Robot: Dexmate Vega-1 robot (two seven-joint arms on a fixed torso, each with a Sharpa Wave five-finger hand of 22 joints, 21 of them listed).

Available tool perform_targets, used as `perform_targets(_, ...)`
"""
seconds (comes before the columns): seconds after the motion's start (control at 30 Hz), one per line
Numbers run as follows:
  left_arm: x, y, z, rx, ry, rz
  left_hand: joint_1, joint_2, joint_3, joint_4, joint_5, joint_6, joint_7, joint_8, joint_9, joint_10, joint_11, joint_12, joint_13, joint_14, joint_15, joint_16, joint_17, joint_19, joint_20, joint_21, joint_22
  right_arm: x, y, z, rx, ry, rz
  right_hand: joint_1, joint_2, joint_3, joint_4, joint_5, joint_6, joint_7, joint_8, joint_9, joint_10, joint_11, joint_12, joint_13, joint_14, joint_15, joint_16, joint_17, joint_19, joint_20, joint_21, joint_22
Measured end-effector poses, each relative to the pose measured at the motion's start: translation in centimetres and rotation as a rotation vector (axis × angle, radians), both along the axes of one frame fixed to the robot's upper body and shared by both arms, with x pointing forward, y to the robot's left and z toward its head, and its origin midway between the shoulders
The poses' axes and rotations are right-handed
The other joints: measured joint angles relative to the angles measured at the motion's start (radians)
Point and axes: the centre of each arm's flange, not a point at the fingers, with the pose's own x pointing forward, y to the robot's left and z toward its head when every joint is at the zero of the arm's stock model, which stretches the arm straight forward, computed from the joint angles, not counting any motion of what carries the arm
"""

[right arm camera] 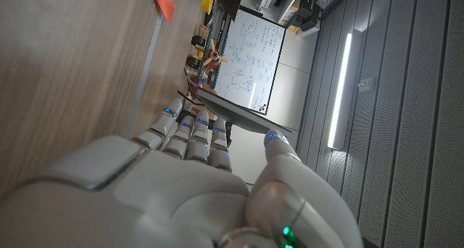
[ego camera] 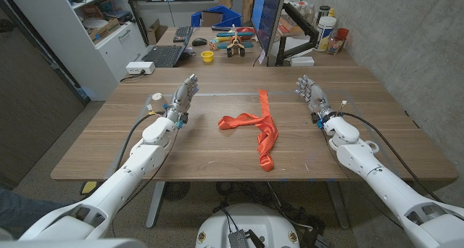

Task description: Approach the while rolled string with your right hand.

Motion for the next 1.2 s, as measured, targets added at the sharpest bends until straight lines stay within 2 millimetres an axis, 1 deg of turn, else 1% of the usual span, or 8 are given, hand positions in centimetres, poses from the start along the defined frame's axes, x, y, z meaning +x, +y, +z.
perform_targets(0.13, 0.0, -0.2, 0.4, -0.017, -0.012, 0.0, 0.002, 0.0, 0.003, -0.003, 0.0, 0.003, 0.003, 0.0, 0.0, 0.0, 0.0, 0.0, 0.0, 0.0, 0.0, 0.0, 0.0, 0.0, 0.0, 0.0, 0.0, 0.1, 0.1, -0.3, -0.023, 0.009, 0.004, 0.0, 0.0, 0.0, 0.0, 0.0, 0.0, 0.0, 0.0, 0.0, 0.0, 0.0, 0.0, 0.0, 0.0, 0.0, 0.0, 0.0, 0.0, 0.0, 0.0, 0.0)
perform_targets(0.27, 0.1, -0.6, 0.3, 0.021, -0.007, -0.004, 0.002, 0.0, 0.003, -0.003, 0.0, 0.003, 0.003, 0.0, 0.0, 0.0, 0.0, 0.0, 0.0, 0.0, 0.0, 0.0, 0.0, 0.0, 0.0, 0.0, 0.0, 0.1, -0.3, -0.2, 0.005, 0.006, -0.001, 0.0, 0.0, 0.0, 0.0, 0.0, 0.005, -0.005, 0.0, 0.0, 0.0, 0.0, 0.0, 0.0, 0.0, 0.0, 0.0, 0.0, 0.0, 0.0, 0.0, 0.0)
perform_targets(0.4, 0.1, -0.3, 0.4, -0.015, -0.012, 0.001, 0.004, 0.002, 0.003, -0.003, 0.0, 0.003, 0.003, 0.0, 0.0, 0.0, 0.0, 0.0, 0.0, 0.0, 0.0, 0.0, 0.0, 0.0, 0.0, 0.0, 0.0, 0.1, 0.0, -0.4, -0.032, 0.013, 0.002, 0.0, 0.0, 0.0, 0.0, 0.0, 0.005, -0.005, 0.0, 0.0, 0.0, 0.0, 0.0, 0.0, 0.0, 0.0, 0.0, 0.0, 0.0, 0.0, 0.0, 0.0)
perform_targets(0.67, 0.3, -0.4, -0.2, -0.003, 0.003, -0.002, 0.006, 0.004, 0.003, -0.003, 0.0, 0.003, 0.003, 0.0, 0.0, 0.0, 0.0, 0.0, -0.003, 0.0, 0.0, 0.0, 0.0, -0.005, 0.005, -0.004, 0.0, 0.0, 0.1, -0.2, -0.046, 0.007, -0.003, 0.0, 0.0, 0.0, 0.0, 0.0, 0.006, -0.006, 0.0, 0.0, 0.0, 0.0, 0.0, 0.0, 0.0, 0.0, 0.0, 0.0, 0.0, 0.0, -0.005, 0.0)
perform_targets(0.73, 0.4, -0.1, -0.4, -0.008, 0.009, 0.0, 0.006, 0.004, 0.003, -0.003, 0.0, 0.003, 0.003, 0.0, 0.0, 0.0, 0.0, 0.0, -0.003, 0.0, 0.0, 0.0, 0.0, -0.005, 0.005, -0.004, 0.0, 0.0, 0.3, -0.2, -0.063, 0.01, -0.005, 0.0, 0.0, 0.0, 0.0, 0.0, 0.011, -0.011, 0.0, 0.0, 0.0, 0.0, 0.0, 0.0, 0.0, 0.0, 0.0, 0.0, 0.0, 0.0, -0.008, 0.0)
perform_targets(0.9, 0.5, 0.1, -0.5, -0.009, 0.015, 0.001, 0.006, 0.004, 0.003, -0.003, 0.0, 0.003, 0.003, 0.0, 0.0, 0.005, -0.005, 0.0, -0.008, 0.0, 0.0, 0.0, 0.0, -0.005, 0.005, -0.008, 0.0, -0.2, 0.5, 0.0, -0.072, 0.005, -0.006, 0.004, 0.004, -0.003, -0.003, 0.0, 0.011, -0.011, 0.0, 0.0, 0.005, -0.005, 0.0, 0.0, 0.003, -0.004, 0.004, 0.0, 0.0, 0.0, -0.008, 0.0)
perform_targets(1.03, 0.6, 0.0, -0.6, -0.004, 0.019, -0.004, 0.006, 0.004, 0.003, -0.003, 0.0, 0.003, 0.003, 0.0, 0.0, 0.005, -0.005, 0.0, -0.008, 0.0, 0.0, 0.0, 0.0, -0.005, 0.005, -0.008, 0.0, -0.2, 0.7, 0.2, -0.076, 0.002, -0.007, 0.004, 0.004, -0.003, -0.003, 0.0, 0.011, -0.011, 0.0, 0.0, 0.005, -0.005, 0.0, 0.0, 0.003, -0.004, 0.004, 0.0, 0.0, 0.0, -0.012, 0.005)
perform_targets(1.2, 0.7, 0.4, -0.7, -0.009, 0.026, 0.0, 0.006, 0.004, 0.003, -0.003, 0.0, 0.005, 0.005, 0.0, 0.0, 0.005, -0.005, 0.0, -0.008, 0.0, 0.0, 0.0, 0.0, -0.005, 0.005, -0.008, 0.0, -0.3, 1.0, 0.4, -0.084, -0.002, -0.004, 0.004, 0.004, -0.001, -0.005, 0.0, 0.01, -0.011, 0.0, 0.0, 0.005, -0.005, 0.0, 0.0, 0.003, -0.004, 0.004, 0.0, 0.0, 0.0, -0.012, 0.005)
